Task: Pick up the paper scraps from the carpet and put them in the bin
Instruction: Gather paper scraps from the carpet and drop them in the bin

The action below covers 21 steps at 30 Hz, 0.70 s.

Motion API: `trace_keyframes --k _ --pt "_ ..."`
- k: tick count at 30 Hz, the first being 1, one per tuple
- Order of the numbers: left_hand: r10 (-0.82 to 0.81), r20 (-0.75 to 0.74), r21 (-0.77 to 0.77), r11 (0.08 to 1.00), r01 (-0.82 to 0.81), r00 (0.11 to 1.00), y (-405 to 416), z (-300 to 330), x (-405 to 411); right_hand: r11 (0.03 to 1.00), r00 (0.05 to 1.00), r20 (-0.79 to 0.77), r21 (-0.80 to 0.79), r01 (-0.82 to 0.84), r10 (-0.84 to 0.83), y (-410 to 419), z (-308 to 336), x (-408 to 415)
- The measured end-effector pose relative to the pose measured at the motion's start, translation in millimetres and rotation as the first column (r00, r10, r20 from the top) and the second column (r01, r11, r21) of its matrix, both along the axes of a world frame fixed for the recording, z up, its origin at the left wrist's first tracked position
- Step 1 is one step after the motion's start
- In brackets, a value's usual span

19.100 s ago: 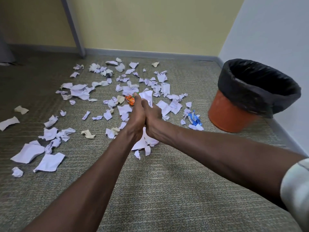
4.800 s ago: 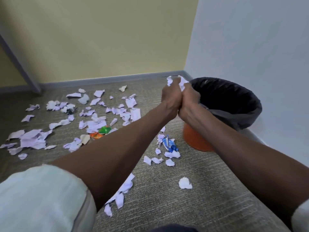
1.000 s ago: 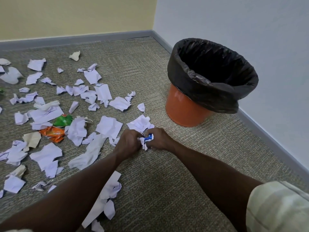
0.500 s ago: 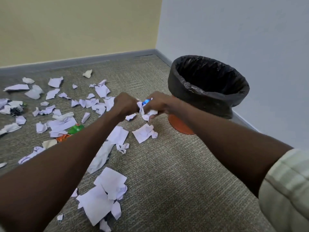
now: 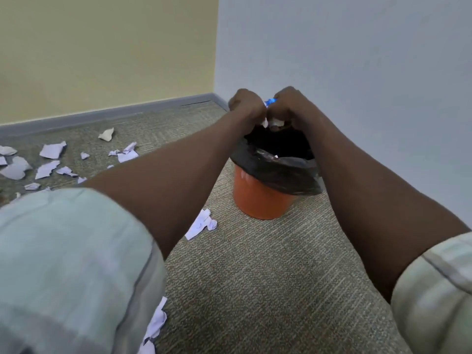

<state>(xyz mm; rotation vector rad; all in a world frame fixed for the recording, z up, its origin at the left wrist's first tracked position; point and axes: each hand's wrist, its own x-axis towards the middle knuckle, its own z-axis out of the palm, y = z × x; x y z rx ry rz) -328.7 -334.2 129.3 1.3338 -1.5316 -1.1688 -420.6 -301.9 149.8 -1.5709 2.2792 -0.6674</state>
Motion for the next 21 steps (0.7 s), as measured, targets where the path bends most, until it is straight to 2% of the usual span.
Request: trace_keyframes --k 2,3,4,5,6,7,8,9,11,13,16,18,21 --pt "-0.060 0.134 0.047 0.997 0.054 0.989 8.7 -1.9 -2.4 0.994 0.994 0.094 0.097 0.044 -0.053 -3.3 -15.9 -16.8" --pt "-0.168 0.368 -0.004 0.983 0.182 0.914 16.7 -5.8 0.1 0.982 0.984 0.163 0.185 0.043 -0.074 -3.1 -23.4 -22.6" --pt "-0.186 0.542 -0.046 0.967 0.249 0.820 20.7 -7.6 0.9 0.963 0.966 0.235 0.266 0.039 -0.104 -0.2 -28.3 -25.4" --pt "-0.194 0.596 -0.055 0.958 0.280 0.779 24.5 -9.1 4.2 0.952 0.949 0.290 0.305 0.028 -0.121 0.0 -33.2 -29.1" --pt "-0.199 0.489 -0.008 0.972 0.233 0.849 26.5 -14.2 6.6 0.952 0.937 0.326 0.306 0.022 -0.126 -0.9 -36.1 -31.2" --pt "-0.198 0.147 0.191 0.967 0.169 0.969 19.0 -18.5 9.8 0.959 0.928 0.352 0.282 0.022 -0.124 -2.7 -38.9 -32.0" --pt "-0.132 -0.164 0.267 0.948 0.173 0.978 9.6 -26.8 10.4 0.970 0.921 0.368 0.240 0.036 -0.126 -5.1 -41.0 -31.2" --pt "-0.012 -0.320 0.290 0.951 0.110 0.947 7.9 -34.6 12.1 0.981 0.919 0.373 0.180 0.066 -0.130 -10.5 -44.3 -30.1" --pt "0.128 -0.495 0.324 0.945 0.046 0.859 5.7 -40.8 22.8 0.990 0.933 0.332 0.015 0.141 -0.138 -20.9 -46.9 -24.1" --pt "0.160 -0.541 0.284 0.959 0.000 0.826 10.2 -42.3 43.3 0.968 0.950 0.283 -0.169 0.185 -0.132 -29.2 -45.1 -13.1" --pt "0.207 -0.565 0.309 0.951 -0.027 0.799 15.2 -57.2 79.4 0.940 0.987 0.147 -0.324 0.106 -0.061 -40.3 -38.9 12.7" --pt "0.221 -0.500 0.352 0.935 -0.037 0.837 21.7 -69.9 103.9 0.918 0.999 0.051 -0.396 0.005 0.017 -43.1 -37.2 35.4" --pt "0.238 -0.421 0.401 0.915 -0.055 0.875 29.7 -97.4 135.6 0.881 0.982 0.033 -0.447 -0.151 0.185 -41.8 -43.2 70.4"
